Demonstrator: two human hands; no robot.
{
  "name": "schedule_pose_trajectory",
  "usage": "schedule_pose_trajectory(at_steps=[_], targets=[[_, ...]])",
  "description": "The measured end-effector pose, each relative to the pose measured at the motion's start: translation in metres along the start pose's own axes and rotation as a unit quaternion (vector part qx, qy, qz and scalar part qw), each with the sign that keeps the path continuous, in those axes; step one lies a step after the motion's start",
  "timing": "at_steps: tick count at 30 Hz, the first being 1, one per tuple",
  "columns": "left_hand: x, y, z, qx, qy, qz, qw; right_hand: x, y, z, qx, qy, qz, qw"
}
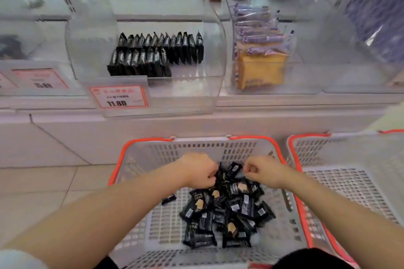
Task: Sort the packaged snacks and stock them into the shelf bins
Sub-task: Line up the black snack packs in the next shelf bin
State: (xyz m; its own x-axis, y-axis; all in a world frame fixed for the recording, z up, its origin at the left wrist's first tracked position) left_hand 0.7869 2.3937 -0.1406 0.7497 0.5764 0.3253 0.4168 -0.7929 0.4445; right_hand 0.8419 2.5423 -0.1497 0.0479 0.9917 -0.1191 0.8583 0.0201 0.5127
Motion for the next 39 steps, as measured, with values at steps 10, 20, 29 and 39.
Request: schedule_pose_trajectory(at_steps=[10, 20, 29, 39], targets=[[-0.013, -0.051, 0.136, -0.119, 0.073, -0.084, 0.987, 0.049, -0.017, 0.148, -0.088, 0.101, 0.037, 0.990], [-0.047, -0.042, 0.214, -0.082, 0.198, -0.226, 0.950, 0.056, -0.062, 0.211, -0.071, 0.108, 0.051, 0.990], [-0.073, -0.065, 0.240, 0.055, 0.325, -0.394, 0.858, 0.060, -0.061, 0.173, 0.093, -0.267, 0.150, 0.947], [-0.082, -0.083, 0.261, 0.128, 0.556, -0.525, 0.631, 0.056, -0.045, 0.204, -0.016, -0.666, 0.253, 0.702]])
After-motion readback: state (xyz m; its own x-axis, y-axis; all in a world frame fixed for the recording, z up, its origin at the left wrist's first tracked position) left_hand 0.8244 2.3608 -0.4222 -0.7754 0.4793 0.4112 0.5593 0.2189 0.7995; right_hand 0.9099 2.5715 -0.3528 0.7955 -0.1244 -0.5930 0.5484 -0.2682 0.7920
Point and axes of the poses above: each hand's wrist, its own y-axis away from the middle knuckle, its own z-axis out of the palm, x = y × z, the point moved 5 cm from there along -y, towards the middle knuckle, and after that the axes turned 14 degrees about y, right-handed, at the moved point
